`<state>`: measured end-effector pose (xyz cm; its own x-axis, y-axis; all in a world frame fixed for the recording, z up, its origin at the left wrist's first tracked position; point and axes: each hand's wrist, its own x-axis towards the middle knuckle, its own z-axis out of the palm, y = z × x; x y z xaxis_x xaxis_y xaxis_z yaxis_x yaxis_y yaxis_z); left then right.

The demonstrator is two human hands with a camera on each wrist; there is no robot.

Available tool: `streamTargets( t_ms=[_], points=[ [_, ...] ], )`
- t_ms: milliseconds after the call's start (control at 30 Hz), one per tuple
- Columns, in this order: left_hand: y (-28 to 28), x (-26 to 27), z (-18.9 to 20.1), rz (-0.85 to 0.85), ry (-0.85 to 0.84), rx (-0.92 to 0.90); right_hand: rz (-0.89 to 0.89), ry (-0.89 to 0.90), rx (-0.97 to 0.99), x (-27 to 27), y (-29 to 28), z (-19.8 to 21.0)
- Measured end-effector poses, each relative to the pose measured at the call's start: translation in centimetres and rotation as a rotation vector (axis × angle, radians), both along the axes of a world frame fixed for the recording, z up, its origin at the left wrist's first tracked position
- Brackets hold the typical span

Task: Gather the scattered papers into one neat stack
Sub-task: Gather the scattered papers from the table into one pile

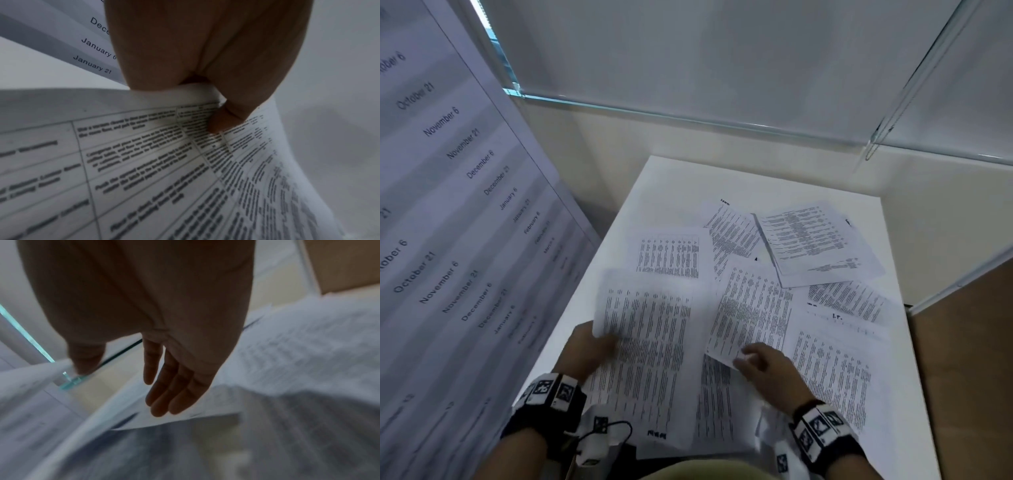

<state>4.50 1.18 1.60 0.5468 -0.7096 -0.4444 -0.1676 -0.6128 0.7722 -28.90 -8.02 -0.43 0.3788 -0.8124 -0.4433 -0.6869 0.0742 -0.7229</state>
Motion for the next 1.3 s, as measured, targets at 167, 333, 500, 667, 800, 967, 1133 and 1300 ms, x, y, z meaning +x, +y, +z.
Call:
streamTargets(
  t_ms=[167, 333, 500, 667, 800, 967, 1133, 1300],
  points=[
    [-1.0, -1.7, 0.2, -0.06, 0.129, -0.061, -0.048, -0.484, 0.379, 4.2, 0.6, 1.1],
    [-1.4, -5.2, -0.8, -0.207, 0.14, -0.004, -0.294, -0.458, 0.358, 3.5, -0.1, 1.0],
    [-1.1, -6.6, -3.5, -0.266, -0.086, 0.13, -0.561, -0.157, 0.117, -1.7, -1.0, -1.3],
    [-3.4, -9.8, -3.5, -0.311, -0.082, 0.153, -0.761, -0.11, 0.174, -6.2, -1.4, -2.0],
    [-6.7, -12.1, -4.2, -0.313, 0.035, 0.172, -0.805, -0.139, 0.224, -7.4, -1.0, -2.6],
    [-8.2, -14.2, -4.9, -0.375, 0.041, 0.15, -0.764, -0.148, 0.239, -7.7, -0.4, -2.1],
    [-6.7, -13.1, -4.6, -0.324, 0.095, 0.019, -0.748, -0.161, 0.24, -7.6, -0.1, -3.5],
    [-3.1, -10.6, -2.9, -0.134, 0.563, -0.047, -0.768, -0.256, 0.288, -6.2, -0.3, -3.7]
  ],
)
